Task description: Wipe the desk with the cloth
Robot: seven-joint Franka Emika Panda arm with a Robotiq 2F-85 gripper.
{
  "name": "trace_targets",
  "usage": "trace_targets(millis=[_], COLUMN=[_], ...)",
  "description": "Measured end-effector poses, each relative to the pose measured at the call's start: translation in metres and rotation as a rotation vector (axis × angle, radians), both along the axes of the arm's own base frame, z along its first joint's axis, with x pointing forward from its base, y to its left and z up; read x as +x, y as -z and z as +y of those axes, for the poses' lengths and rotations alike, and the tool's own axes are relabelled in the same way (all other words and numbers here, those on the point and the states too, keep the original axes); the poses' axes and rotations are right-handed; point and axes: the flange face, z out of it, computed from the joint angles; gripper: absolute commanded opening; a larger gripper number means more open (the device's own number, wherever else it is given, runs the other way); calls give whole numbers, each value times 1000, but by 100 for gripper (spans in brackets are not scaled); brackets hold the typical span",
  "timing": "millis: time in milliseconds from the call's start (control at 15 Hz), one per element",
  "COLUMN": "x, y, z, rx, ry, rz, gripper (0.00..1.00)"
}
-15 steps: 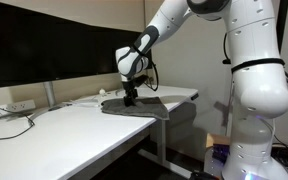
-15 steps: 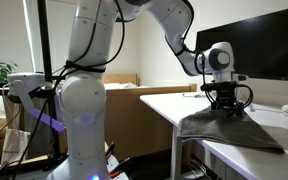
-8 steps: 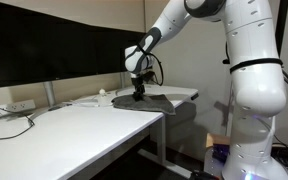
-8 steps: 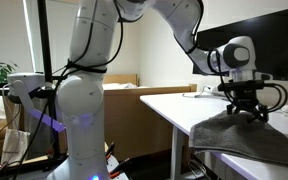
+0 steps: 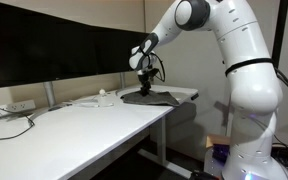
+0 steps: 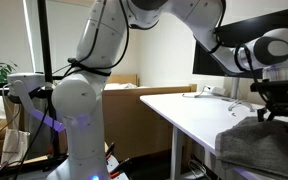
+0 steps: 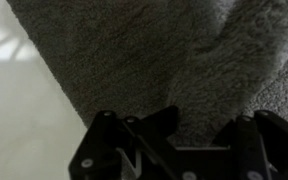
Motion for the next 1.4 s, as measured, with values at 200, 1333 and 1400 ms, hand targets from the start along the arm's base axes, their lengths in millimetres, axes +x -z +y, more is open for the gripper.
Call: trace_targets(millis=[200, 1333, 1400], x=[3, -72, -76], y=[-2, 6, 5], z=[-36, -279, -287], rx=[23, -35, -32], ry=[48, 386, 399], rz=[6, -16, -15], gripper=[8, 8, 8])
